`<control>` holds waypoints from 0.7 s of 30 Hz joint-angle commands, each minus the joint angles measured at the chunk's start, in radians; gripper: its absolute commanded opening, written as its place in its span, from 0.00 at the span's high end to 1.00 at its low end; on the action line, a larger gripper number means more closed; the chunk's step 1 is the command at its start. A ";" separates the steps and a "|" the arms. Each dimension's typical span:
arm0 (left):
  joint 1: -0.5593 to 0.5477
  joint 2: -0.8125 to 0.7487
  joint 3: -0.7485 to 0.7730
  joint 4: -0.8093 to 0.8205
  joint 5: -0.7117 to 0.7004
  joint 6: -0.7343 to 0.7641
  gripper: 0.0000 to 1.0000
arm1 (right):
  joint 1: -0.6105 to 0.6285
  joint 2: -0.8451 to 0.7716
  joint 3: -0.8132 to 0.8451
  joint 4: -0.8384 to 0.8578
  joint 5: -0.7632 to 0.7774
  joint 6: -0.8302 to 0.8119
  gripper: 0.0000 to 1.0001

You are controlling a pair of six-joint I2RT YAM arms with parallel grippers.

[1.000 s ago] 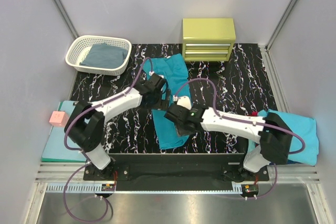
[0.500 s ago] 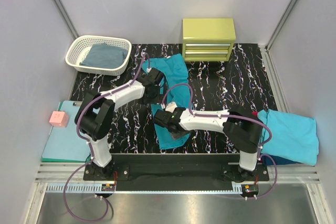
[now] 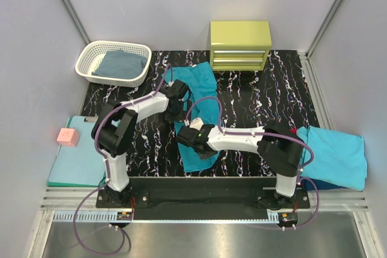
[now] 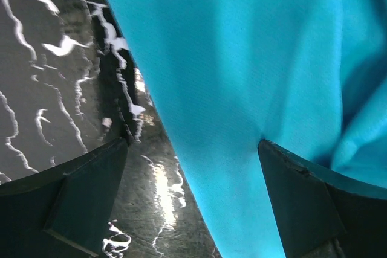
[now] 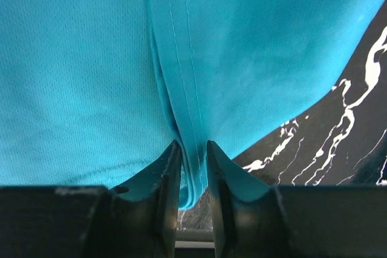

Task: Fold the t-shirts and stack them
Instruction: Fold the tshirt

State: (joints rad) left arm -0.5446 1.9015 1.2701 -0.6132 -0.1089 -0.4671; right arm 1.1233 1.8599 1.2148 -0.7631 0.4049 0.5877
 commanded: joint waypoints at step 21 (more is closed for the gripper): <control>0.029 0.189 0.328 -0.168 0.025 0.074 0.05 | 0.075 -0.099 -0.034 0.018 -0.170 0.073 0.80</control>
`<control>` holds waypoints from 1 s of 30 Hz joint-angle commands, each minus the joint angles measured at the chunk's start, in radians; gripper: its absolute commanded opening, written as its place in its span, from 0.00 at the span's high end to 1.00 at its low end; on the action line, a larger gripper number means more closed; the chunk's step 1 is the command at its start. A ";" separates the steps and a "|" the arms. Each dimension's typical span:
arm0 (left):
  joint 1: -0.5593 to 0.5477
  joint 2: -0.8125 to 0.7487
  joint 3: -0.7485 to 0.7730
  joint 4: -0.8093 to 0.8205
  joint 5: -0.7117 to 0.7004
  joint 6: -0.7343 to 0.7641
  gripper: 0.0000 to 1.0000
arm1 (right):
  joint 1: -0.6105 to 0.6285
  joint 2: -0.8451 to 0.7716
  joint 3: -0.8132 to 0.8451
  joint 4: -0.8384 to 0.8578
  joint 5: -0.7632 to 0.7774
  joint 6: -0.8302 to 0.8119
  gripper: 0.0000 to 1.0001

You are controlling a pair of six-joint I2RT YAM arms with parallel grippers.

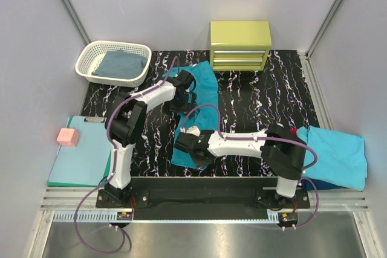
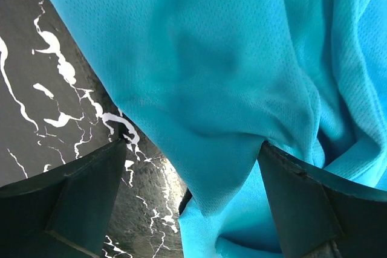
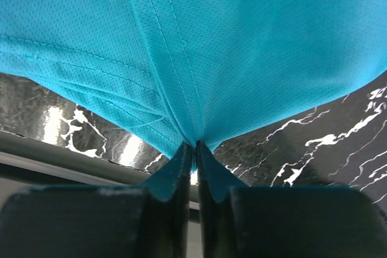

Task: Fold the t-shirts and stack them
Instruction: Fold the tshirt

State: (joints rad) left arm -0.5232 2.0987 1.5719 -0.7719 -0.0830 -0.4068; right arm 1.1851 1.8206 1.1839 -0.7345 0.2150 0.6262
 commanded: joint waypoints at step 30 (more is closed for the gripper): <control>0.061 -0.144 -0.026 0.022 -0.060 0.042 0.01 | -0.058 -0.184 0.129 -0.036 0.208 -0.028 0.67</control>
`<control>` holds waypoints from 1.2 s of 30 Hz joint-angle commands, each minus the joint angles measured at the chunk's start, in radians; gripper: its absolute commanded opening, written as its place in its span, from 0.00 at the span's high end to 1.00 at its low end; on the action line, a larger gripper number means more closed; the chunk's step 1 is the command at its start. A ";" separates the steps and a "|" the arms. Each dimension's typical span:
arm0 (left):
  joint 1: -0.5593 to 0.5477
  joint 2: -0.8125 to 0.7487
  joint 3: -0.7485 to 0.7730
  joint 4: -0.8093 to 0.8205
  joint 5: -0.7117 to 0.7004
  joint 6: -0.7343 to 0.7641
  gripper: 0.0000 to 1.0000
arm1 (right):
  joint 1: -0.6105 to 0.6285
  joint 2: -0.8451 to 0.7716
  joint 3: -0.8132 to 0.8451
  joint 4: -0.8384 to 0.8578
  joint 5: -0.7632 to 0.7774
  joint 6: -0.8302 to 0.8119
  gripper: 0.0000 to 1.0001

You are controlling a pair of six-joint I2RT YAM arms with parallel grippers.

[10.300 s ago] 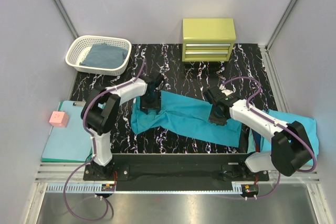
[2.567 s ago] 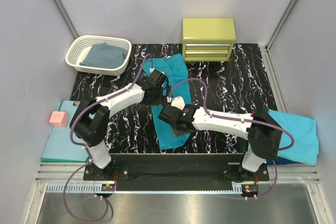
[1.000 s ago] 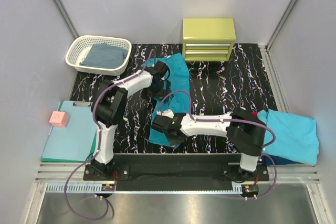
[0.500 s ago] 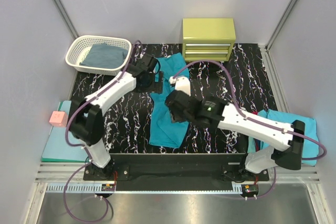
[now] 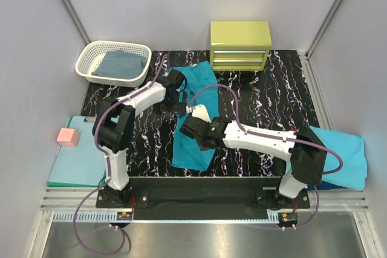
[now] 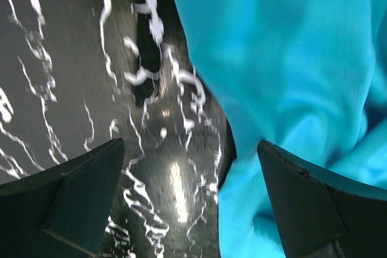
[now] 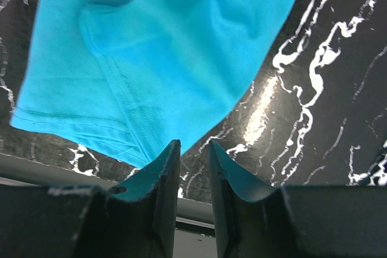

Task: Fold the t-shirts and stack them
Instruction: Fold the tshirt

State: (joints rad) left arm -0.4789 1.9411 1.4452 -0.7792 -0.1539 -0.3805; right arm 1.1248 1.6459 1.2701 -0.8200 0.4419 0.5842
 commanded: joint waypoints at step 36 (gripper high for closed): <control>0.088 0.397 0.500 -0.055 0.177 0.032 0.01 | 0.015 0.233 -0.018 0.140 -0.276 0.062 0.68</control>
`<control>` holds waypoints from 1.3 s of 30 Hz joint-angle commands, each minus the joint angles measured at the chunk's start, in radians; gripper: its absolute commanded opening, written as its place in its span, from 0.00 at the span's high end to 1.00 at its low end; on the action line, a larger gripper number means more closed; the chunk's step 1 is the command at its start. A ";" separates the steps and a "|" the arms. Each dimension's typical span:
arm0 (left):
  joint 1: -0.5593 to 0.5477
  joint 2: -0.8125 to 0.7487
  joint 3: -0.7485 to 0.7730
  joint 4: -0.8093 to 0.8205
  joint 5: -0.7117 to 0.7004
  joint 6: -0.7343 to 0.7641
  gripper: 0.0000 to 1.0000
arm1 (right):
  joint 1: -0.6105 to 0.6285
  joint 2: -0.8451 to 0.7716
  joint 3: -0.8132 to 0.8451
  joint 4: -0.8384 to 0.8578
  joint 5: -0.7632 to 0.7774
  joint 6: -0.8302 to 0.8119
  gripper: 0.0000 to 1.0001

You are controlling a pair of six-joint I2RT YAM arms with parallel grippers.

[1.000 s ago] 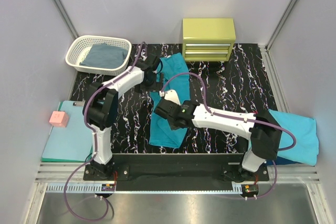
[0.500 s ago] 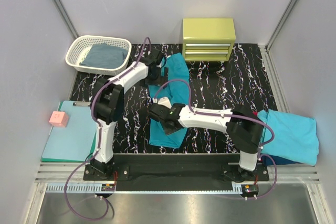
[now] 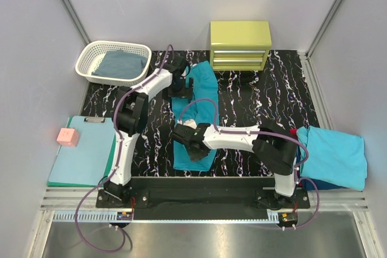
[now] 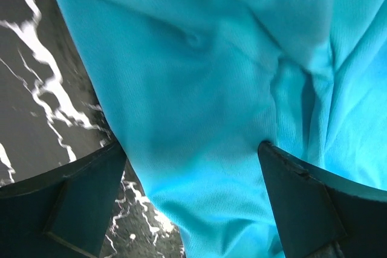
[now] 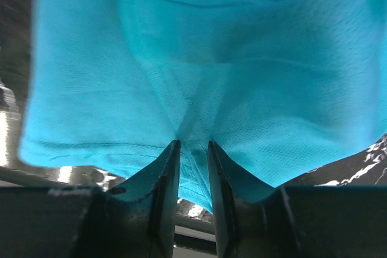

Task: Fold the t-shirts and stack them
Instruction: Fold the tshirt

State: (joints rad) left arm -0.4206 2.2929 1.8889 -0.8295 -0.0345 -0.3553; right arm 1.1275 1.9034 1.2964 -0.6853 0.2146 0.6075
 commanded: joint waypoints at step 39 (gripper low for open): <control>0.043 -0.314 -0.003 0.064 0.028 -0.024 0.01 | -0.248 -0.215 0.452 -0.243 0.171 -0.144 0.43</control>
State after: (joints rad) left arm -0.3828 1.9671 1.9842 -0.7769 -0.0246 -0.3649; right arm 1.0481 1.6276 1.7660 -0.8616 0.3790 0.5591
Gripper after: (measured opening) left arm 0.987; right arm 0.582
